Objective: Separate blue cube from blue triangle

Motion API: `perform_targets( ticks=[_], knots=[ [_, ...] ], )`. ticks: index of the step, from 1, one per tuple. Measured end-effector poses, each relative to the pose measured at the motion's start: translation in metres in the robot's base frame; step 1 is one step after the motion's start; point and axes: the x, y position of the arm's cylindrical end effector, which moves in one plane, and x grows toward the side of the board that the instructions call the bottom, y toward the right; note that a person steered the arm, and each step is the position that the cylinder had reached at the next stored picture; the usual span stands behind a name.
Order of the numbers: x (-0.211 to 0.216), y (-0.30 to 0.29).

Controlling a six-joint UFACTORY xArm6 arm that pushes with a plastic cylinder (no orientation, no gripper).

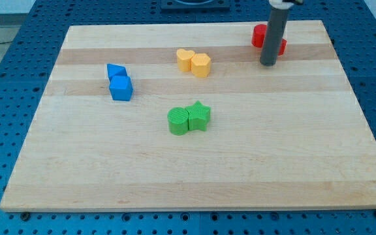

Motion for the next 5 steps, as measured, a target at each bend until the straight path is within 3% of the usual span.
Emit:
perform_targets(
  ticks=[1, 3, 5],
  knots=[
    [0.039, -0.042],
    [0.043, -0.182],
    [0.039, -0.267]
  ],
)
